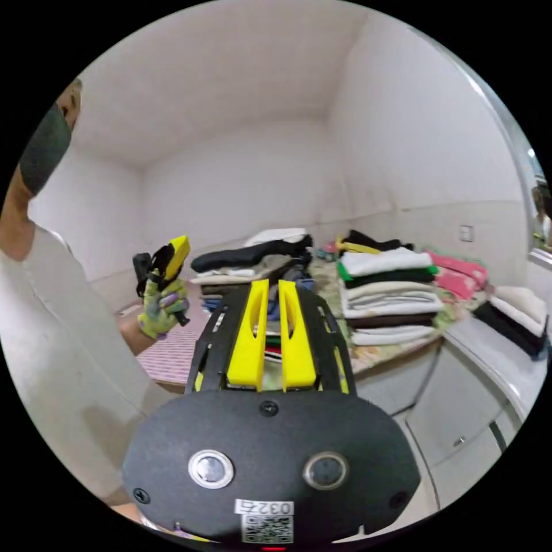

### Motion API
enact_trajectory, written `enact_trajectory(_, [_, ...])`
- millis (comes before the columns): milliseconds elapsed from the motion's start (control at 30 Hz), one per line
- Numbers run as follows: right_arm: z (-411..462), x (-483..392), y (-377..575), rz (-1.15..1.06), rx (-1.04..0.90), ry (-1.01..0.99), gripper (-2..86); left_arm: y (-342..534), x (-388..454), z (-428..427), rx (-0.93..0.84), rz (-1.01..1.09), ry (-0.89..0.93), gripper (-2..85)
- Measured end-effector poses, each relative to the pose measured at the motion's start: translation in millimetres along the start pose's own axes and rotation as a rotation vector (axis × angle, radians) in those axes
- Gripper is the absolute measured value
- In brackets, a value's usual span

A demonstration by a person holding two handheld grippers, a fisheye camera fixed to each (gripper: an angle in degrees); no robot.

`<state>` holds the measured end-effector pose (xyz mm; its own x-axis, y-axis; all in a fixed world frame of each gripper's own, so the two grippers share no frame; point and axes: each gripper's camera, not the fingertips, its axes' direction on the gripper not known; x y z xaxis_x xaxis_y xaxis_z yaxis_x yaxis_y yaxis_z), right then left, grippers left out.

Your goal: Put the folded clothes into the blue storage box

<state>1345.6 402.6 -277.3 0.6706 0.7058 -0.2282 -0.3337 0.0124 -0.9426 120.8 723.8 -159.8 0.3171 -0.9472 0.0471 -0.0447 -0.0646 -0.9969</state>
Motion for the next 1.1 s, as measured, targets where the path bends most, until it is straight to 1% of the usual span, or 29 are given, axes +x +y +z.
enact_trajectory(100, [33.0, -19.2, -24.1, -0.054, -0.021, -0.083, 5.6, -30.6, 20.8, -39.3, 0.041, 0.096, -0.142, -0.3])
enact_trajectory(167, [54.7, -28.1, -39.1, -0.058, -0.043, -0.146, 7.1, -49.8, 20.1, -64.5, 0.085, 0.076, -0.170, 0.9])
enact_trajectory(200, [70.0, -29.9, -49.6, -0.033, -0.061, -0.207, 8.4, -61.4, 13.1, -80.9, 0.097, 0.000, -0.189, 5.6])
enact_trajectory(233, [77.7, -29.7, -54.8, -0.017, -0.076, -0.237, 8.7, -66.3, 8.2, -88.5, 0.108, -0.041, -0.198, 8.0])
enact_trajectory(300, [111.6, -22.6, -74.4, 0.067, -0.172, -0.356, 9.4, -82.8, -23.0, -110.7, 0.073, -0.202, -0.156, 9.1])
enact_trajectory(333, [120.0, -19.7, -78.2, 0.090, -0.193, -0.372, 9.3, -85.2, -30.9, -117.2, 0.071, -0.248, -0.163, 9.0])
enact_trajectory(400, [151.5, 0.7, -88.3, 0.225, -0.275, -0.431, 9.1, -91.8, -51.1, -156.0, 0.138, -0.391, -0.279, 8.7])
enact_trajectory(433, [158.9, 7.9, -89.8, 0.269, -0.292, -0.451, 9.1, -93.5, -55.8, -167.0, 0.158, -0.430, -0.300, 8.9])
enact_trajectory(467, [172.9, 22.0, -92.2, 0.344, -0.321, -0.487, 9.3, -96.8, -66.7, -186.4, 0.175, -0.523, -0.348, 9.1])
enact_trajectory(500, [186.4, 35.6, -94.0, 0.415, -0.350, -0.511, 9.6, -99.5, -79.3, -199.4, 0.139, -0.628, -0.407, 9.7])
enact_trajectory(567, [206.8, 54.0, -94.9, 0.520, -0.400, -0.533, 10.7, -100.9, -95.9, -207.6, 0.064, -0.740, -0.444, 10.2])
enact_trajectory(600, [221.4, 64.4, -94.7, 0.583, -0.444, -0.561, 11.4, -100.1, -107.3, -206.2, -0.003, -0.815, -0.448, 10.3])
enact_trajectory(667, [240.3, 76.5, -93.0, 0.664, -0.485, -0.625, 11.7, -99.2, -120.0, -199.0, -0.077, -0.890, -0.406, 10.4])
enact_trajectory(700, [251.8, 82.9, -90.8, 0.716, -0.511, -0.673, 11.6, -99.0, -126.4, -194.7, -0.088, -0.932, -0.362, 10.4])
enact_trajectory(800, [274.8, 93.4, -87.1, 0.800, -0.569, -0.736, 11.3, -100.7, -139.9, -180.5, -0.099, -1.039, -0.250, 10.2])
enact_trajectory(900, [284.4, 101.7, -92.3, 0.847, -0.540, -0.772, 11.2, -111.9, -143.7, -157.1, -0.162, -1.076, -0.196, 10.0])
enact_trajectory(1033, [296.7, 107.7, -100.0, 0.841, -0.599, -0.696, 11.1, -126.2, -140.8, -127.8, -0.243, -1.094, -0.180, 9.6])
enact_trajectory(1100, [302.0, 113.2, -101.3, 0.885, -0.573, -0.740, 11.1, -131.3, -139.3, -111.7, -0.259, -1.117, -0.154, 9.1])
